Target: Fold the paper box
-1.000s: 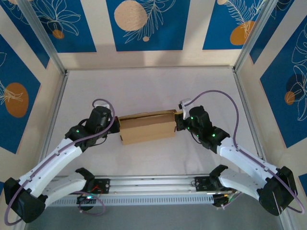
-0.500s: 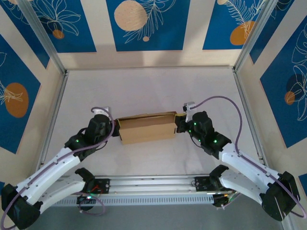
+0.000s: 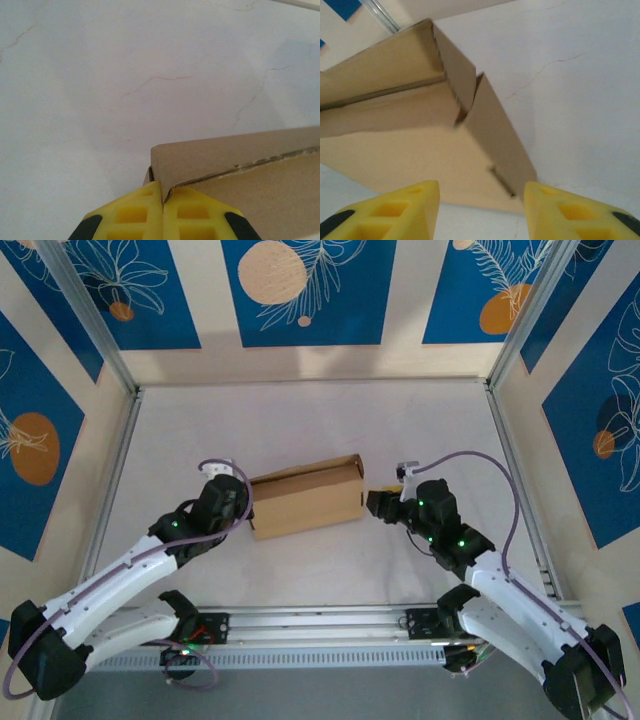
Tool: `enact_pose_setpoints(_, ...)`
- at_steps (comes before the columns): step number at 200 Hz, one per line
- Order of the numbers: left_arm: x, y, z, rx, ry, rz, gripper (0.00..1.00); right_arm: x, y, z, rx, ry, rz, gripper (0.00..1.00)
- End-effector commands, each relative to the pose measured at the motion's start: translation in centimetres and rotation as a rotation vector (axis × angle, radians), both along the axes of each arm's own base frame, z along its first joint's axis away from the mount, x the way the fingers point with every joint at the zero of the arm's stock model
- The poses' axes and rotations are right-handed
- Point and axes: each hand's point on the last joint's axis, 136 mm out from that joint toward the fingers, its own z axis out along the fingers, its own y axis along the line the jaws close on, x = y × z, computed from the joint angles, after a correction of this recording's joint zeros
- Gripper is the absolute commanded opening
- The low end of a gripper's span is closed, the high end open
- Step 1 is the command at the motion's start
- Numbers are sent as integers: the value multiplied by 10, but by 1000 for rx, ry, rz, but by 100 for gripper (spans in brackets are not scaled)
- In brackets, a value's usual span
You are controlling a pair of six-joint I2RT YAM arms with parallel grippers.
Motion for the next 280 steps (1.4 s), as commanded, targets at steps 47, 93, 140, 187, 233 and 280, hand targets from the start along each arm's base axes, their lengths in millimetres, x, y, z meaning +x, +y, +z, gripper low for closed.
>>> enact_pose_setpoints(47, -26, 13, -41, 206, 156, -84, 0, -1, -19, 62, 114, -17, -33, 57)
enact_pose_setpoints(93, -24, 5, -34, 248, 137, -115, 0, 26, -5, 63, 30, 164, 9, 39)
enact_pose_setpoints(140, -26, 1, -34, 298, 122, -134, 0, 33, 13, 45, 297, 557, -89, 52)
enact_pose_setpoints(187, -28, -2, -33, 312, 109, -143, 0, 37, 5, 34, 362, 712, -291, 42)
enact_pose_setpoints(233, -29, -3, -33, 313, 106, -142, 0, 40, 18, 36, 306, 707, -299, 41)
enact_pose_setpoints(280, -29, -3, -33, 312, 106, -140, 0, 36, 32, 22, 238, 699, -257, 41)
